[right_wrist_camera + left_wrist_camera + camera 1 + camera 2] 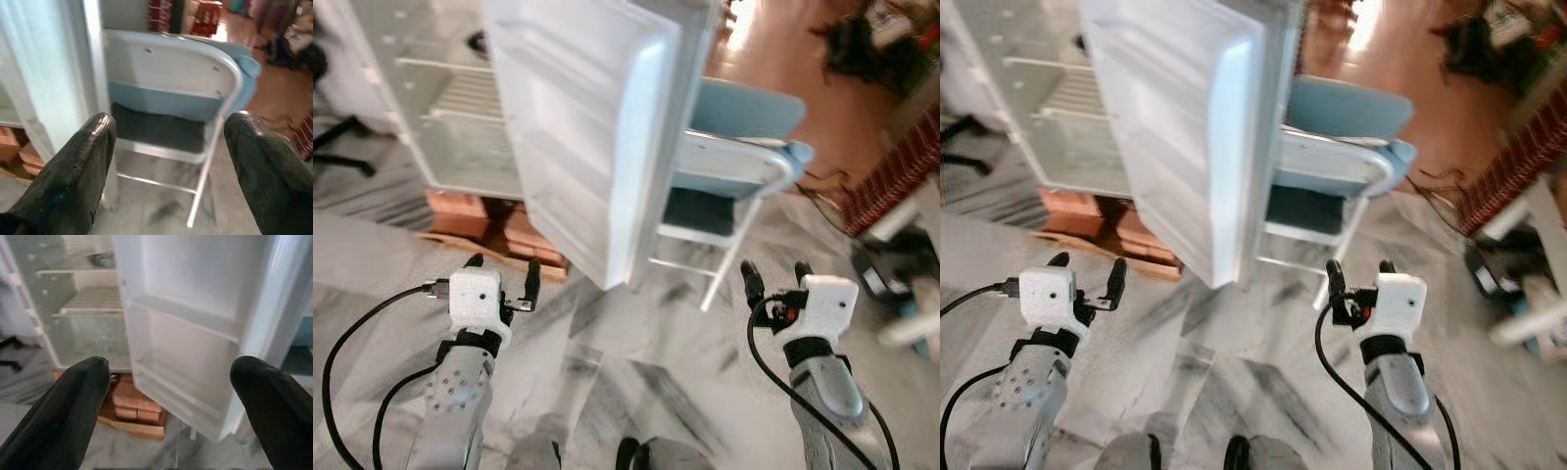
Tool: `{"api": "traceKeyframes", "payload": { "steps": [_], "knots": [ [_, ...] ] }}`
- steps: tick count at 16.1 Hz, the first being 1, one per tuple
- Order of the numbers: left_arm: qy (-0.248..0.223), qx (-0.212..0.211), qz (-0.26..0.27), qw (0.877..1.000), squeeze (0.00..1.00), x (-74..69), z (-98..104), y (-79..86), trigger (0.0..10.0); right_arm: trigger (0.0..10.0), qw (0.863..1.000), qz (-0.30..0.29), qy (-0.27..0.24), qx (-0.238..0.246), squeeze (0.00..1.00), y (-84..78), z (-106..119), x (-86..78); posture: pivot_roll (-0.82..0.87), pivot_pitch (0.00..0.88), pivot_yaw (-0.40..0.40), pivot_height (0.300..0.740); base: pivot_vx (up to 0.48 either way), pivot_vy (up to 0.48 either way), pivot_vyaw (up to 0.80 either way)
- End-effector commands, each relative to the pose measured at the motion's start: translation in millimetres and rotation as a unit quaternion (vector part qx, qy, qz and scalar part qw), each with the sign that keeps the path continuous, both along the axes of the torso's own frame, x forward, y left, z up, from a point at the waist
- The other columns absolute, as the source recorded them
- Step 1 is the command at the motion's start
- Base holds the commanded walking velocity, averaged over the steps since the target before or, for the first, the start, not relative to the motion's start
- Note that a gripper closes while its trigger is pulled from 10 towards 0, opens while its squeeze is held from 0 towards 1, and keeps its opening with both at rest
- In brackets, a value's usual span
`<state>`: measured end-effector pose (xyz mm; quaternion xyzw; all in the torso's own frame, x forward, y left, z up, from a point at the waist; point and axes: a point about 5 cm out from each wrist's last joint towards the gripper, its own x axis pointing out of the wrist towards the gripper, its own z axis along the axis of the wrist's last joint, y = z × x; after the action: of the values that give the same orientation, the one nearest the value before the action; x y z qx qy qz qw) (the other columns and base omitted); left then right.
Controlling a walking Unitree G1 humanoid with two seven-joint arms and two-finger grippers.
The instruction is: Restocking fridge
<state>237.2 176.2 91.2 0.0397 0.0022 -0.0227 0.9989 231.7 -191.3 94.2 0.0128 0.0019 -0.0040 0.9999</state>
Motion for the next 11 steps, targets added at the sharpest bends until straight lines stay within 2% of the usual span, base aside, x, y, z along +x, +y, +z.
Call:
{"api": "traceKeyframes", "payload": {
  "steps": [1, 4, 11],
  "knots": [
    [0.002, -0.005, 0.003, 1.0, 0.0, 0.2, 0, 4.2, 10.0, 10.0, 1.0, 0.002, 0.0, -0.006, 0.0, -1.0, 2, -1.2, 0.05, 0.099, -0.077, 0.74, 0.0, 0.0, 0.44],
    [0.0, -0.007, -0.001, 1.0, 0.0, 2.3, 1, 2.0, 10.0, 10.0, 1.0, -0.005, 0.002, -0.005, 0.0, -2.4, 1, -0.2, 0.05, 0.1, -0.079, 0.74, 0.0, 0.0, 0.15],
    [0.0, -0.013, -0.006, 1.0, 0.0, 1.5, 0, -1.1, 10.0, 10.0, 1.0, 0.002, 0.003, 0.007, 0.0, 5.0, -1, 9.3, 0.06, 0.1, -0.08, 0.74, 0.258, 0.0, 0.0]
  ]
}}
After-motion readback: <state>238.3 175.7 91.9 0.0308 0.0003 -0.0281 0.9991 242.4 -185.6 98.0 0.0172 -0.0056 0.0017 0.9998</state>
